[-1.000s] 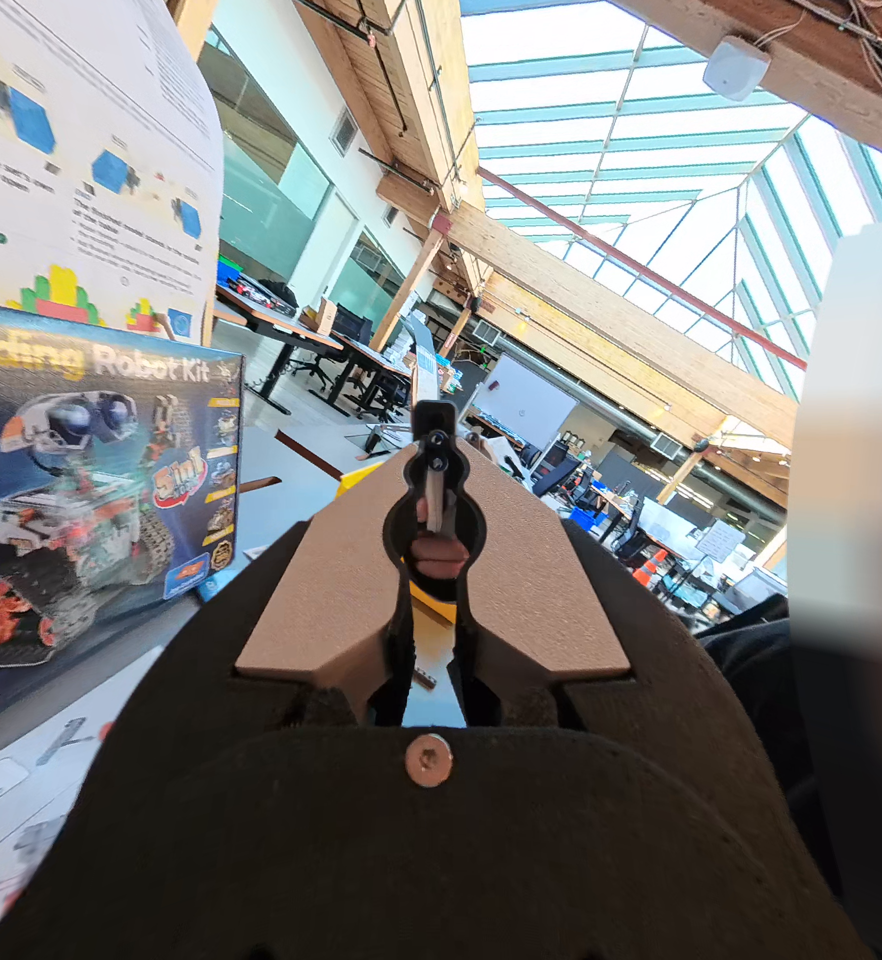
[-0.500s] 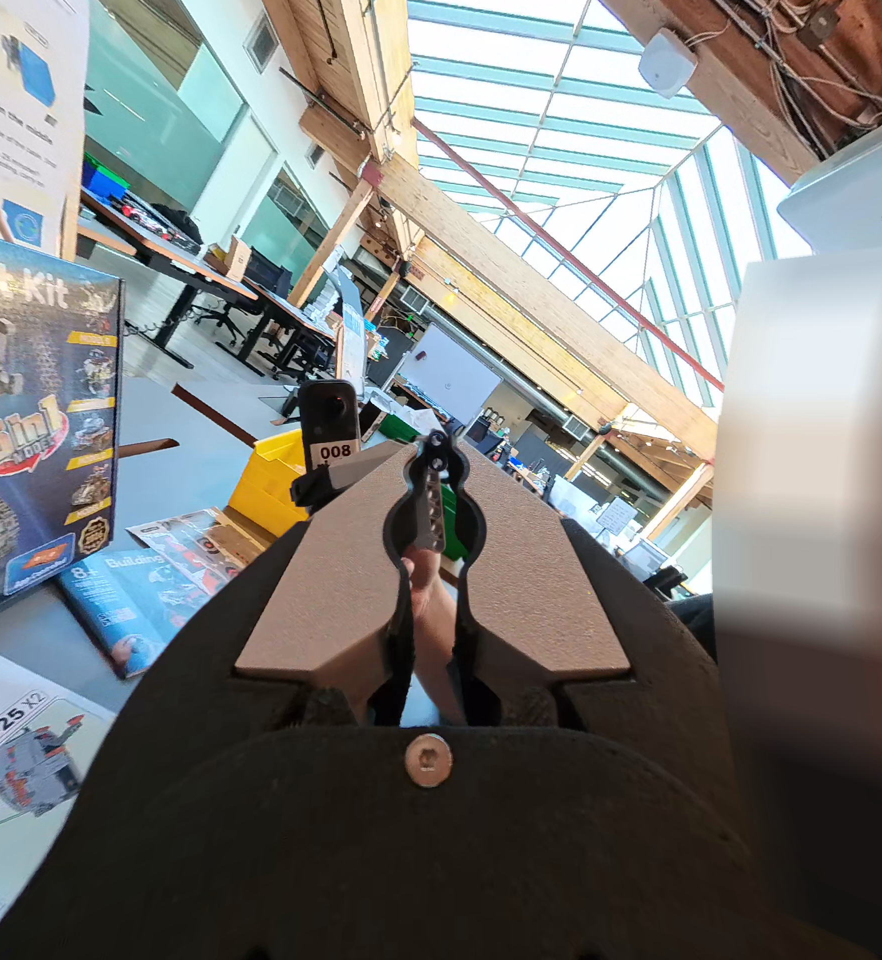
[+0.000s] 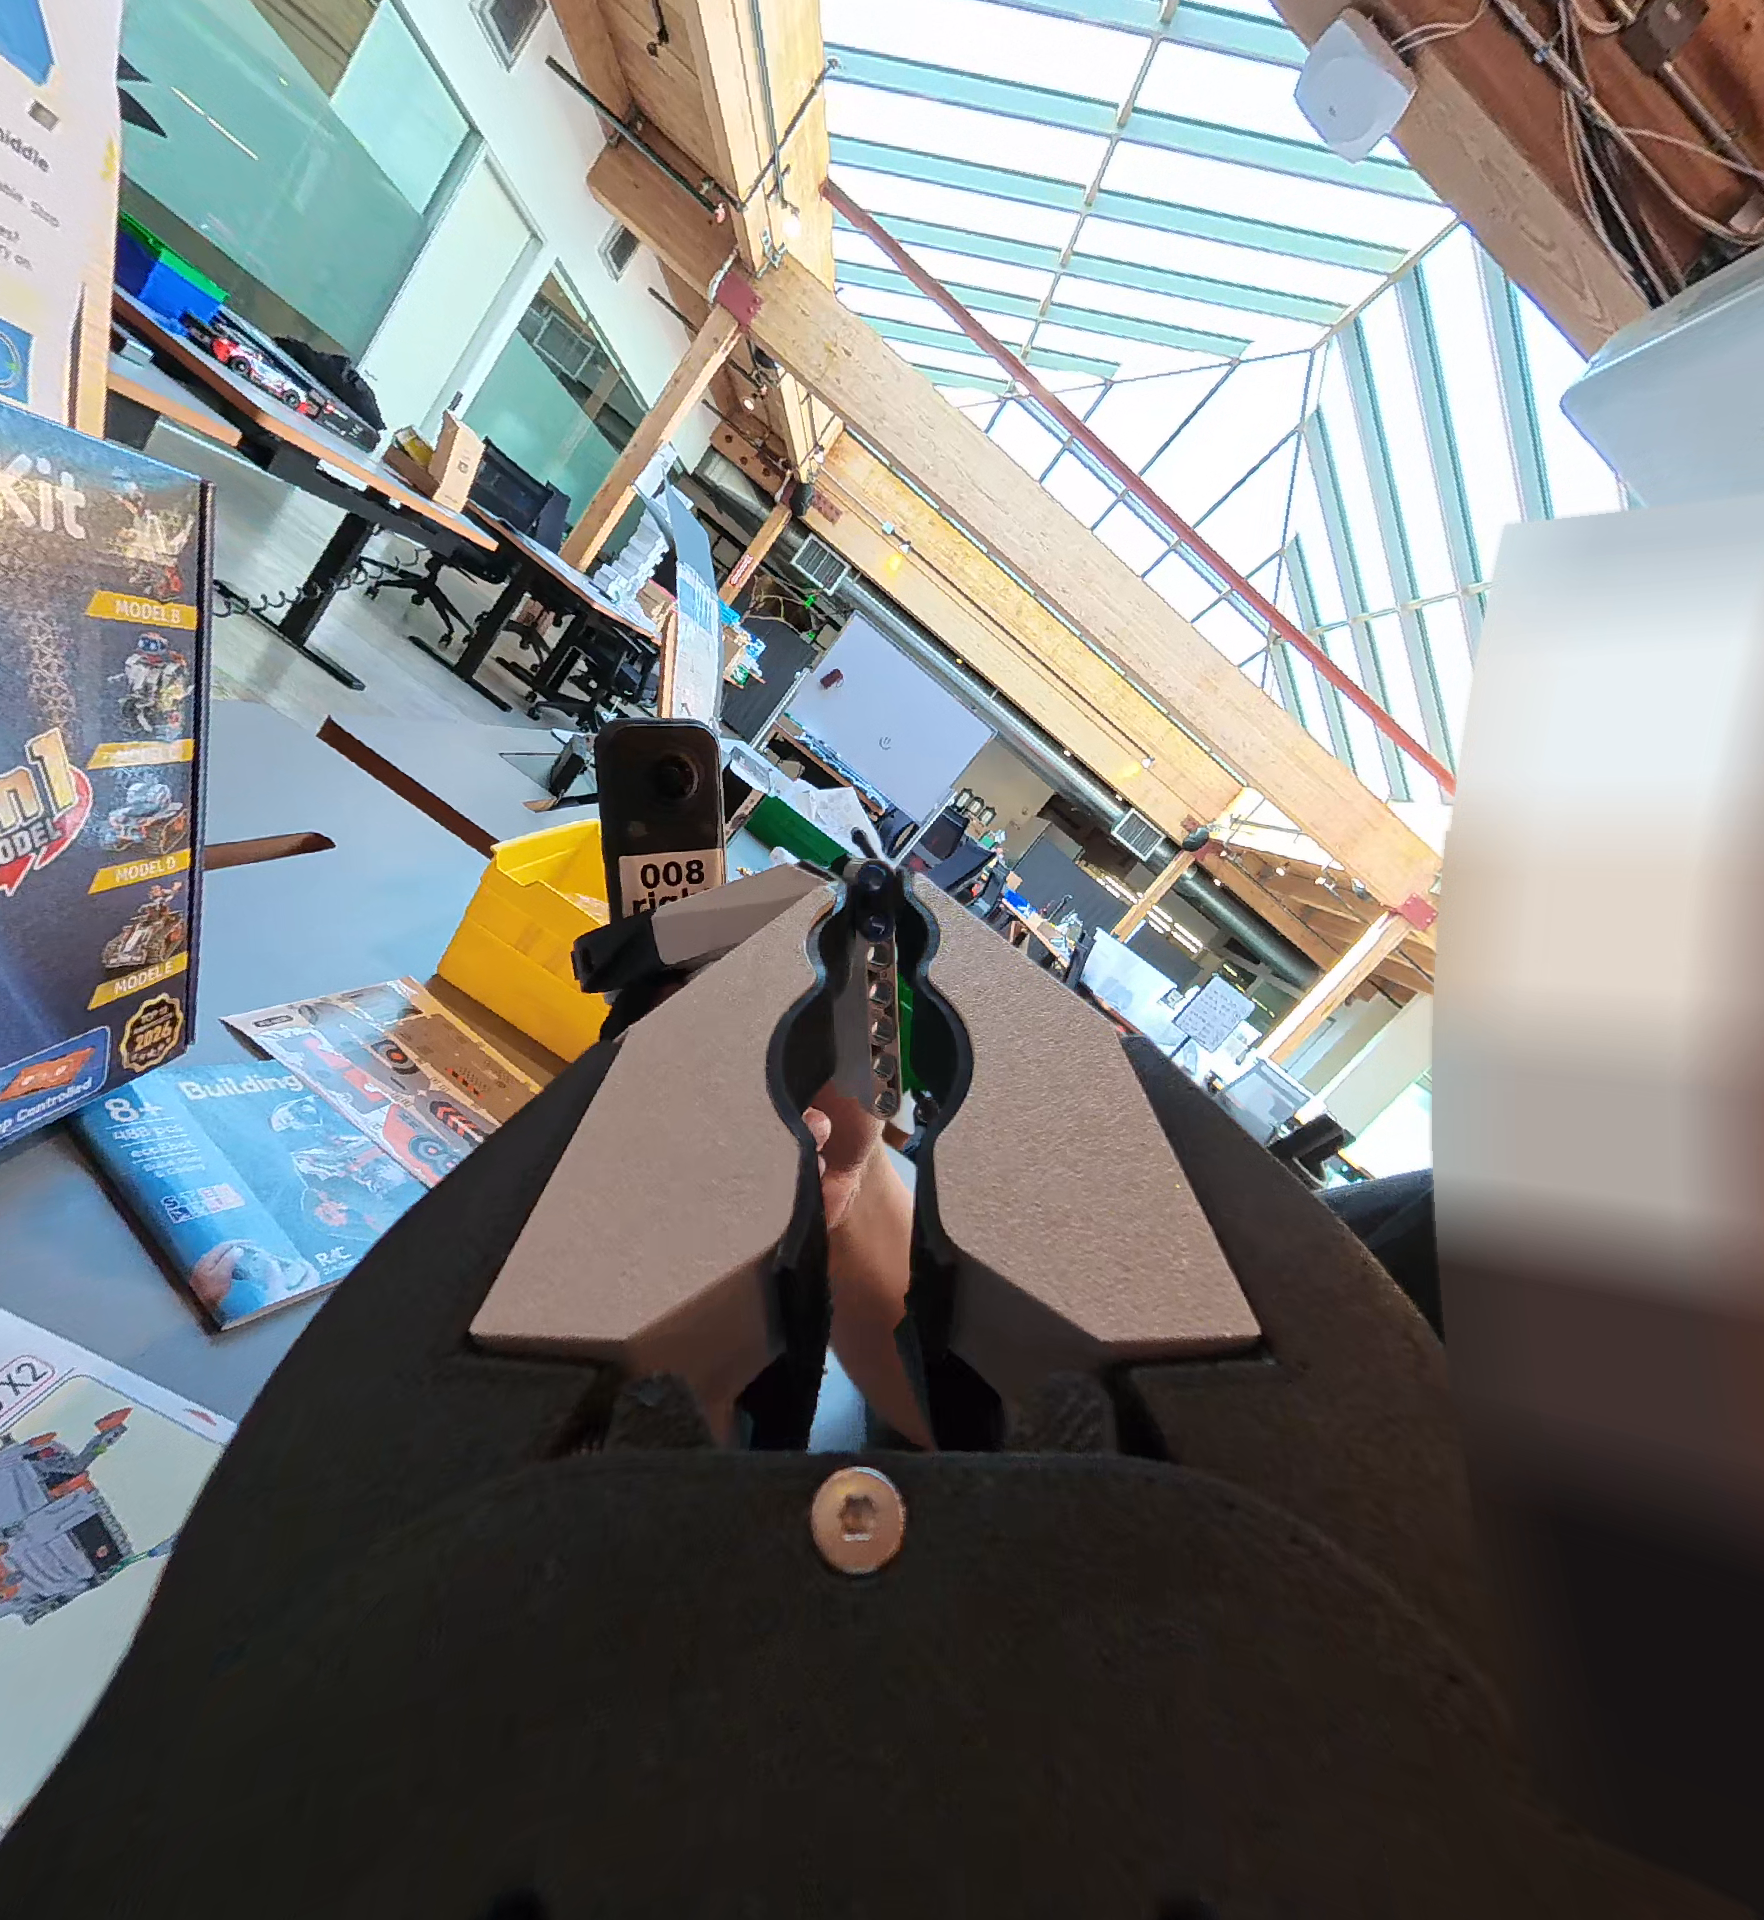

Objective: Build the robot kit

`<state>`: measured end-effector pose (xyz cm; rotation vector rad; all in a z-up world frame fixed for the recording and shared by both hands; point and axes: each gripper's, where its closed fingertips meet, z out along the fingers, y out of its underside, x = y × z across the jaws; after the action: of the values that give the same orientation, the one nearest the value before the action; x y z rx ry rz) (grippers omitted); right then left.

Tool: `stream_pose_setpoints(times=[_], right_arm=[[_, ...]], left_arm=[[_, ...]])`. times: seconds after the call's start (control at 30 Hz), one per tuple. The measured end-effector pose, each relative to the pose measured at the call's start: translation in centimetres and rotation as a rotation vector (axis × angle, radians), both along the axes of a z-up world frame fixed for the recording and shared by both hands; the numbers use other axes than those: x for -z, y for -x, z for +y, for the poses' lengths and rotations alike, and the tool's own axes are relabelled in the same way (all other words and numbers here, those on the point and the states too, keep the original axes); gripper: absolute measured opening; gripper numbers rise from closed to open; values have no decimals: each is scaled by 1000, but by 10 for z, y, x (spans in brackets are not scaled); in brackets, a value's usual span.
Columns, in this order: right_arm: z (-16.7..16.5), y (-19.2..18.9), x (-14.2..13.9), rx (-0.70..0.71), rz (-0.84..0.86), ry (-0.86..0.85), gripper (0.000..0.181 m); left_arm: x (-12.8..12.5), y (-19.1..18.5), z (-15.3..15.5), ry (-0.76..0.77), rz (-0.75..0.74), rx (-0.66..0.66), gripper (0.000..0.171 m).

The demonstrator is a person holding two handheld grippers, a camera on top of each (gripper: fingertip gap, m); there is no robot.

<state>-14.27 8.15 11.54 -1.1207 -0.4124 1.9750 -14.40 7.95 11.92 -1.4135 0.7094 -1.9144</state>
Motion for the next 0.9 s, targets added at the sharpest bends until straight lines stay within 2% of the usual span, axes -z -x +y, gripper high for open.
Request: stream_pose_setpoints(times=[0.03, 0.13, 0.57, 0.73, 0.9], right_arm=[[2, 0, 2, 7, -7, 3, 5], [6, -2, 5, 34, -25, 16, 5], [14, -4, 6, 266, -207, -76, 4], [16, -4, 9, 303, -262, -86, 5], [16, -12, 2, 338, -289, -111, 5]], left_arm=[[1, -1, 2, 1, 5, -7, 5], [5, -3, 6, 3, 19, -36, 5], [8, -3, 13, -163, 148, -233, 5], [10, -4, 15, -183, 172, -266, 5], [-3, 11, 17, -193, 143, -292, 5]])
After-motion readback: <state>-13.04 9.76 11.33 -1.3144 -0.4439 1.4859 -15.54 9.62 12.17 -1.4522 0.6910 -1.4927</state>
